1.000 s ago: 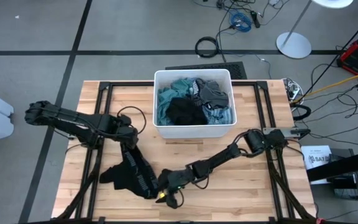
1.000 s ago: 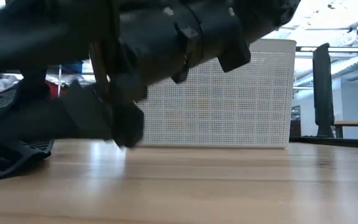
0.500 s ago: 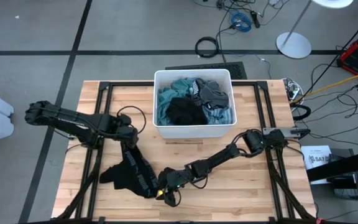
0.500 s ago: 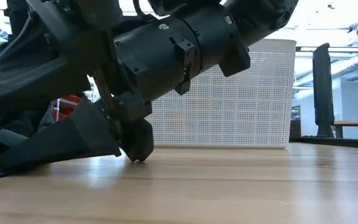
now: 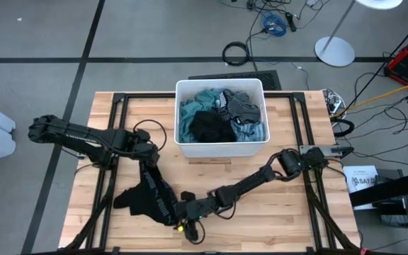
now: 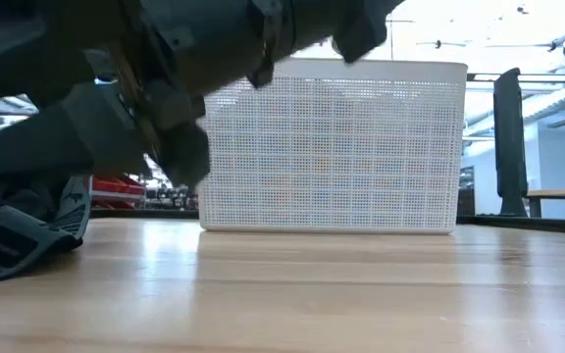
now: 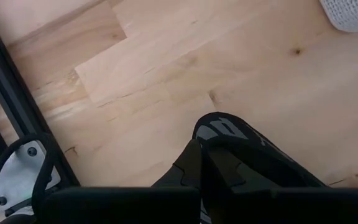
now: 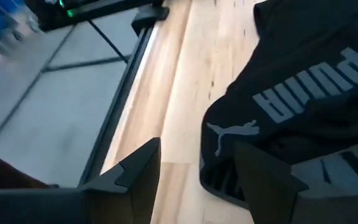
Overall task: Sort clothes
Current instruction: Put the black underwear into the white laundry organizer
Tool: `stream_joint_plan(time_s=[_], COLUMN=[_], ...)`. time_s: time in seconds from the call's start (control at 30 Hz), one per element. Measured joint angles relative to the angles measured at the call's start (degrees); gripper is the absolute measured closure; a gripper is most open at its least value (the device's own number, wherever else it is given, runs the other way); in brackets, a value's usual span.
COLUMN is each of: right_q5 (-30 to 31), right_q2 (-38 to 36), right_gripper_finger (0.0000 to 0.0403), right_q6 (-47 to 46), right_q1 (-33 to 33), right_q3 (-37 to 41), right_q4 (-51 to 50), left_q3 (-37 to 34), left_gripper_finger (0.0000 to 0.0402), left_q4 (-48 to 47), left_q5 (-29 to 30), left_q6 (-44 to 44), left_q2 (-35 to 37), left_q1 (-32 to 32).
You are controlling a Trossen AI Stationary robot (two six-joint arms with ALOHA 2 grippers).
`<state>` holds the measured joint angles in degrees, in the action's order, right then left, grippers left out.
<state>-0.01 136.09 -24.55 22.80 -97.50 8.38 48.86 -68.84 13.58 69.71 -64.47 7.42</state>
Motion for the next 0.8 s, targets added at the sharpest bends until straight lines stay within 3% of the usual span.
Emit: stream_joint_plan(time_s=[0.23, 0.5, 0.6, 0.73, 0.8], right_q5=[-0.5, -1.5, -0.2, 0.0, -0.3], right_q2=[2.0, 3.7, 3.5, 3.5, 3.5], right_gripper_finger=[0.0213, 0.0220, 0.0262, 0.0368, 0.0392], right_q6=[-3.8, -8.1, -8.3, -9.3, -8.4], right_q1=[-0.3, 0.3, 0.2, -0.1, -0.4], right_q3=[-1.5, -1.6, -1.6, -1.6, -1.6], right_q4=[-3.7, 0.0, 0.0, -0.1, -0.2], left_q3=[0.0, 0.0, 0.0, 0.0, 0.0], left_gripper_finger=[0.0397, 0.0397, 0.0397, 0.0397, 0.0397], left_q4=[0.3, 0.5, 0.5, 0.8, 1.1], left_q5=[-0.1, -0.3, -0.3, -0.3, -0.3], left_q6=[0.0, -0.1, -0.1, 0.0, 0.0], left_q2=[0.0, 0.0, 0.0, 0.0, 0.0], left_q1=[0.0, 0.0, 0.0, 0.0, 0.0])
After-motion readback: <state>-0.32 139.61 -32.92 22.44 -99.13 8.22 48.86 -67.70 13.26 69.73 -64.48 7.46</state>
